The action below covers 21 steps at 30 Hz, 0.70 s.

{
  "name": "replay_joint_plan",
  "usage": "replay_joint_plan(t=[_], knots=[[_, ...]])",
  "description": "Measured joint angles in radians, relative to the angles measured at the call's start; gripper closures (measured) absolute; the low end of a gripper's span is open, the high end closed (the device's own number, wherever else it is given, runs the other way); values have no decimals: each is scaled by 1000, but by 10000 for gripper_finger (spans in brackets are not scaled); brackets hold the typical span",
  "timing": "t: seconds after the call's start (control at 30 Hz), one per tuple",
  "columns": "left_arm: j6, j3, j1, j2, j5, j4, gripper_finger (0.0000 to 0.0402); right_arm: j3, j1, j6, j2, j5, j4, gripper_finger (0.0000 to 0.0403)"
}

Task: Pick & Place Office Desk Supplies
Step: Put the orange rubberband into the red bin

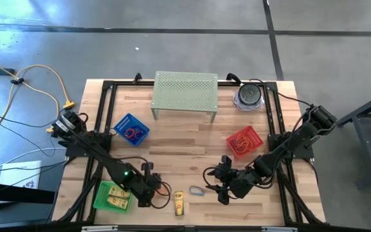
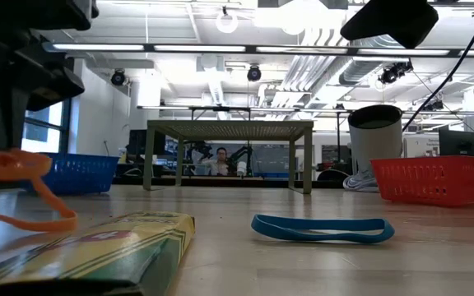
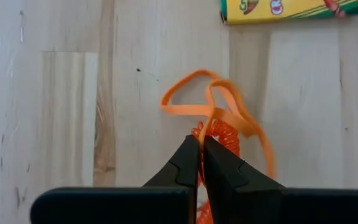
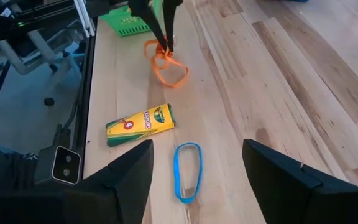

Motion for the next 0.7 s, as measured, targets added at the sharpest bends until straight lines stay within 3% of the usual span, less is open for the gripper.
replay_joint_plan(t=[0.7], knots=[[-36, 0, 12, 0, 55, 2, 391, -27, 0, 4, 0, 0, 15, 167]])
